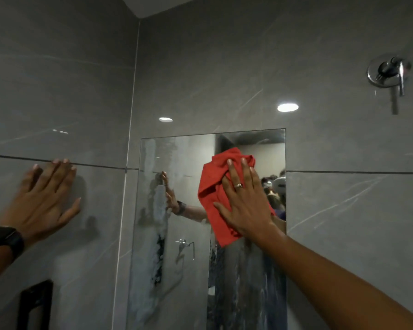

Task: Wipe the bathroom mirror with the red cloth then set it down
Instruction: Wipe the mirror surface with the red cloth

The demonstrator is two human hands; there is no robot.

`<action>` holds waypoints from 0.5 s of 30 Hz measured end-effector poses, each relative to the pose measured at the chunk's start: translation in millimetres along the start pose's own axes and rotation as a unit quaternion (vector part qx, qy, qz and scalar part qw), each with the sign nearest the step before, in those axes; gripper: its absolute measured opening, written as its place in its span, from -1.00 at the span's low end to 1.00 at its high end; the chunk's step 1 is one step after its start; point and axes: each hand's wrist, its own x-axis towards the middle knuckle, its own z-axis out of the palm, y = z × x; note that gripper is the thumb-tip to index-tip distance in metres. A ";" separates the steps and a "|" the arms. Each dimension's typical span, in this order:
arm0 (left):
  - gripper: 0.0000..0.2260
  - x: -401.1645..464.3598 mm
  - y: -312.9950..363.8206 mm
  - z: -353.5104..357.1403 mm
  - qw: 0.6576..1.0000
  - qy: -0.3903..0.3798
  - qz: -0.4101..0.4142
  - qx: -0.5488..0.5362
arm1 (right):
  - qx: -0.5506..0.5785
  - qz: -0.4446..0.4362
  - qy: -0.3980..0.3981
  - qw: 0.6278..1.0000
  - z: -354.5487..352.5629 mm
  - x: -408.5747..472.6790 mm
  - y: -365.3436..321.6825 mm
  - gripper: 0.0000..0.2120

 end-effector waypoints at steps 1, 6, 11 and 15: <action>-0.20 -0.1 -2.8 3.6 1.000 -0.003 0.002 -0.001 | -0.001 0.011 0.009 1.000 -3.2 -6.9 14.1 -0.17; -0.18 -3.4 -5.7 19.0 1.000 -0.016 0.000 -0.005 | -0.007 0.089 0.054 0.995 -42.0 32.7 72.0 -0.11; -0.19 -0.6 -4.3 13.0 0.999 -0.009 0.014 -0.030 | -0.020 0.015 0.023 0.999 -39.6 37.2 56.4 -0.09; -0.18 0.8 -5.0 14.4 0.999 -0.009 0.015 -0.046 | -0.012 -0.102 -0.018 0.995 9.4 -79.5 11.0 -0.16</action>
